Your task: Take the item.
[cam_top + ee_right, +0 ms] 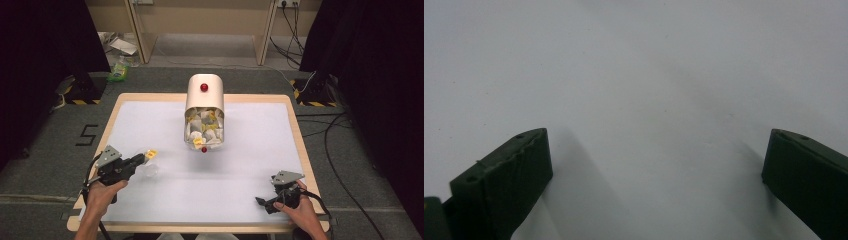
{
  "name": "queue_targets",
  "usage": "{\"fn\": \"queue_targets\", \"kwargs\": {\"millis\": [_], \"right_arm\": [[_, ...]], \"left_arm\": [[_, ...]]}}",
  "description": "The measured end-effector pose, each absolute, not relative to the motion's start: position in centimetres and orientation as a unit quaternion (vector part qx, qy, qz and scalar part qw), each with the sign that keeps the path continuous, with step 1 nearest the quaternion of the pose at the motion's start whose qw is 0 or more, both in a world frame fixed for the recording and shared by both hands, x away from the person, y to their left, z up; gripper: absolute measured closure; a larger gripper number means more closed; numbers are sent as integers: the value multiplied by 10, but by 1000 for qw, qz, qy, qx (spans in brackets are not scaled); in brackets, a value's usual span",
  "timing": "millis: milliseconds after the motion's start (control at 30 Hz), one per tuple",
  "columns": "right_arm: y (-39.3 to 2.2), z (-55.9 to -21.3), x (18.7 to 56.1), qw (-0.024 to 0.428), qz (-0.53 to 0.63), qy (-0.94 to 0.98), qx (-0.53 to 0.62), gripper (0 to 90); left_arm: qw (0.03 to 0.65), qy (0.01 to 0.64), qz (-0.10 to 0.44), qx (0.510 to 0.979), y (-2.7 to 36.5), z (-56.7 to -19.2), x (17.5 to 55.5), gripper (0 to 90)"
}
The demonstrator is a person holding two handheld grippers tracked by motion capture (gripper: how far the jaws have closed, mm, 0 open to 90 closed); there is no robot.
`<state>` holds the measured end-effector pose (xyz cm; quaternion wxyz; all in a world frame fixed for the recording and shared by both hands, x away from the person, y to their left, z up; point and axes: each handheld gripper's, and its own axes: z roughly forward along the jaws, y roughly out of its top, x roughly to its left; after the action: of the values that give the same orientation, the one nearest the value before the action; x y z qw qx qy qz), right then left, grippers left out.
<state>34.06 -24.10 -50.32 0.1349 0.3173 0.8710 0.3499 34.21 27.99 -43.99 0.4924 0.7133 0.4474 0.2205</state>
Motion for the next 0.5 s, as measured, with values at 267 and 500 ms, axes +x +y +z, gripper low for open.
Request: {"fn": "queue_targets", "kwargs": {"millis": [267, 500], "right_arm": [[-241, -503, 341, 135, 350, 871, 317, 3], [-241, -503, 341, 135, 350, 871, 317, 3]], "left_arm": [[501, 444, 223, 708, 279, -435, 341, 737], [504, 439, 221, 710, 275, -431, 341, 664]]}}
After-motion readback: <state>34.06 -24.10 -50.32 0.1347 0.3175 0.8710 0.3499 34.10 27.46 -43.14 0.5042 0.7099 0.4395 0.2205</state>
